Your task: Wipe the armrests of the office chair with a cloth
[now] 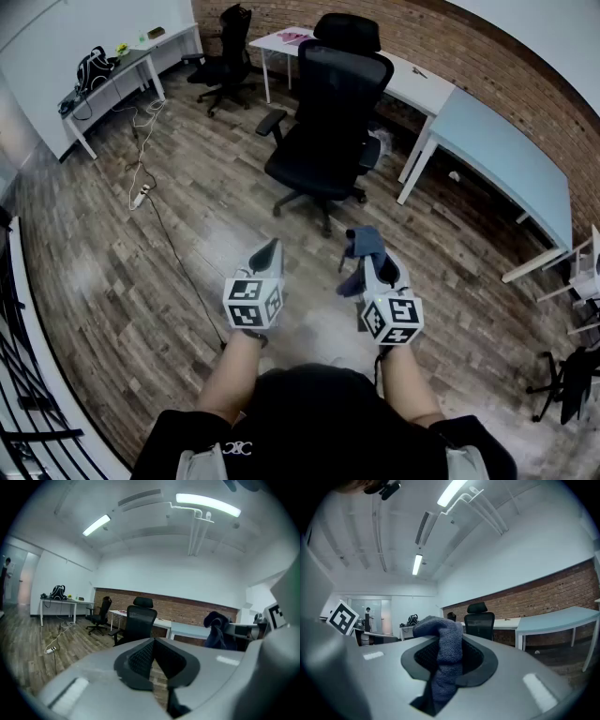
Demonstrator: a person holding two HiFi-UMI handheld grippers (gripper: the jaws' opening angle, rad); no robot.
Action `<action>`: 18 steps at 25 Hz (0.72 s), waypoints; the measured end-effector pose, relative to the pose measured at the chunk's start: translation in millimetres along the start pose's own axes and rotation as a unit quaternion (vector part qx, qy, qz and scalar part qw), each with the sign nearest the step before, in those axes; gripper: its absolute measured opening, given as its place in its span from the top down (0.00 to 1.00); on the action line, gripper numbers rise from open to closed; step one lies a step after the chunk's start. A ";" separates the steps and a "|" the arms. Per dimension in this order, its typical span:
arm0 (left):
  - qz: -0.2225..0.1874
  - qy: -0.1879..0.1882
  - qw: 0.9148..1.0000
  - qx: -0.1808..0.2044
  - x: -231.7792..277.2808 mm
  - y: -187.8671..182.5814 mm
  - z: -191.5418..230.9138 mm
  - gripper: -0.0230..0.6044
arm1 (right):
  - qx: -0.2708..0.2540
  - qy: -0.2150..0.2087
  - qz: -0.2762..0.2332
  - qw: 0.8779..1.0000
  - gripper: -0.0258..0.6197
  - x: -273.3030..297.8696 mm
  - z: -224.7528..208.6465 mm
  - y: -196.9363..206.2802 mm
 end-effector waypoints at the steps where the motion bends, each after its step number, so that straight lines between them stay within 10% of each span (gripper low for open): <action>1: 0.001 -0.001 1.000 -0.005 -2.0 0.9 0.4 0.95 | 0.000 0.001 -0.001 1.000 0.82 -1.9 0.7 -0.5; 18: 0.010 -0.008 1.000 -0.001 -7.9 9.8 -12.5 0.95 | 0.003 -0.005 -0.011 1.000 0.82 -12.2 3.3 2.7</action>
Point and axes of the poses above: the fingertips, and each gripper's own axes: x forward along the fingers, z to its left, y out of its underside, the point moved 5 cm from there along -x, backward along the fingers
